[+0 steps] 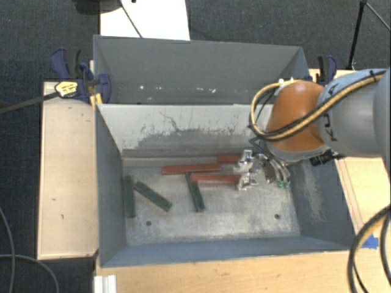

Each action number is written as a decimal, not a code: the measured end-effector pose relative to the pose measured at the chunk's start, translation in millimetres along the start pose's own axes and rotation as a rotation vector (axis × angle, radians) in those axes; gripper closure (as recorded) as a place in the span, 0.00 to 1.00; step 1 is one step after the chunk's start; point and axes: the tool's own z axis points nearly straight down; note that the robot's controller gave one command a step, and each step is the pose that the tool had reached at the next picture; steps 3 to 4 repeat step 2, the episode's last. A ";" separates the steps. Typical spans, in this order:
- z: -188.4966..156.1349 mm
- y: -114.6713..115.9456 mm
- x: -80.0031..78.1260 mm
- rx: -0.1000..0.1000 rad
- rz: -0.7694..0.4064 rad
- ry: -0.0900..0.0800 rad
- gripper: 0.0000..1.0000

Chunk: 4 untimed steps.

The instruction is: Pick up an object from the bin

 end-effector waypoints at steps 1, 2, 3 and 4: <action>0.0 0.0 0.0 0.000 0.000 0.000 1.00; -188.3 -8.5 -1.2 0.000 -0.165 0.009 1.00; -188.3 -8.5 -1.2 0.000 -0.165 0.009 1.00; -188.3 -8.5 -1.2 0.000 -0.165 0.009 1.00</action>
Offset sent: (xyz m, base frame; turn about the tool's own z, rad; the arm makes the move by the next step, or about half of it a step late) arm -0.0045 -0.0082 0.1828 -0.1656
